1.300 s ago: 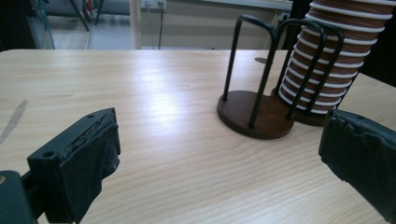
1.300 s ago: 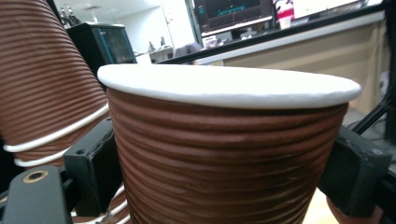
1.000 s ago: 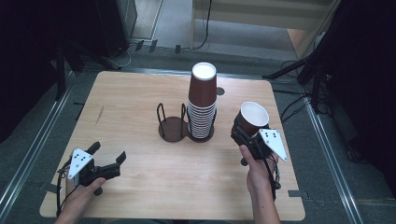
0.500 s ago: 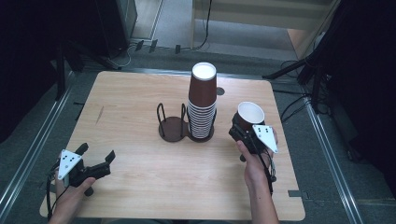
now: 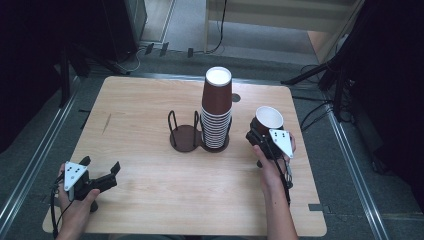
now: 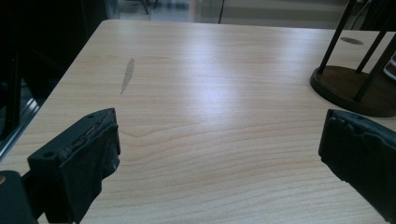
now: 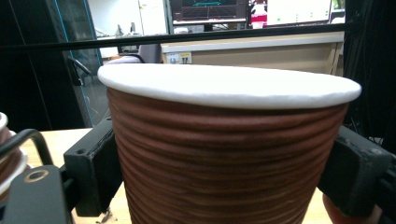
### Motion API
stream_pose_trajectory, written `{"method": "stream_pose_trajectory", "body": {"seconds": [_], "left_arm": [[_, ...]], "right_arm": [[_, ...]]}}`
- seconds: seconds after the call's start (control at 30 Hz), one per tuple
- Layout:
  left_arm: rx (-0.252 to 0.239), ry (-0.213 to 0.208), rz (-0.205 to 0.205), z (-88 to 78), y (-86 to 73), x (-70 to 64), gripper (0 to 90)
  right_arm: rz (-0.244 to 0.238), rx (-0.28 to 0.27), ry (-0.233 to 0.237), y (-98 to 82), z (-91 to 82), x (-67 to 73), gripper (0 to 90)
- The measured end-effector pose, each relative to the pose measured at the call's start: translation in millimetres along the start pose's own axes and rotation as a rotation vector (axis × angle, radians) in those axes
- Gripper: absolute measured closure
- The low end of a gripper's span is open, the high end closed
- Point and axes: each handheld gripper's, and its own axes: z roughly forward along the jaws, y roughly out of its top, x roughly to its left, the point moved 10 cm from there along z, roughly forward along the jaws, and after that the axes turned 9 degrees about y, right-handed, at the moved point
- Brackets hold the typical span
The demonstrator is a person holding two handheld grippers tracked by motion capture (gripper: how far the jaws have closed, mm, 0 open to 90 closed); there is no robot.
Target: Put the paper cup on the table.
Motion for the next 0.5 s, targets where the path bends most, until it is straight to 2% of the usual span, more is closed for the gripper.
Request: {"method": "stream_pose_trajectory", "body": {"seconds": [0.13,0.27,0.4,0.5], "left_arm": [[0.005,-0.002,0.001,-0.2,-1.0,-0.1,0.0],[0.024,0.0,-0.021,-1.7,-2.1,0.2,0.0],[0.036,-0.014,-0.043,-2.4,-2.3,0.0,0.0],[0.037,-0.019,-0.048,-2.8,-2.3,-0.1,0.0]], "right_arm": [[-0.018,0.004,-0.009,-2.2,3.1,-4.8,13.3],[-0.037,-0.009,-0.001,-3.7,4.7,-5.0,13.3],[-0.063,0.005,0.001,-10.8,8.9,-3.3,13.2],[-0.048,0.015,-0.004,-15.6,11.3,-3.7,13.2]]}}
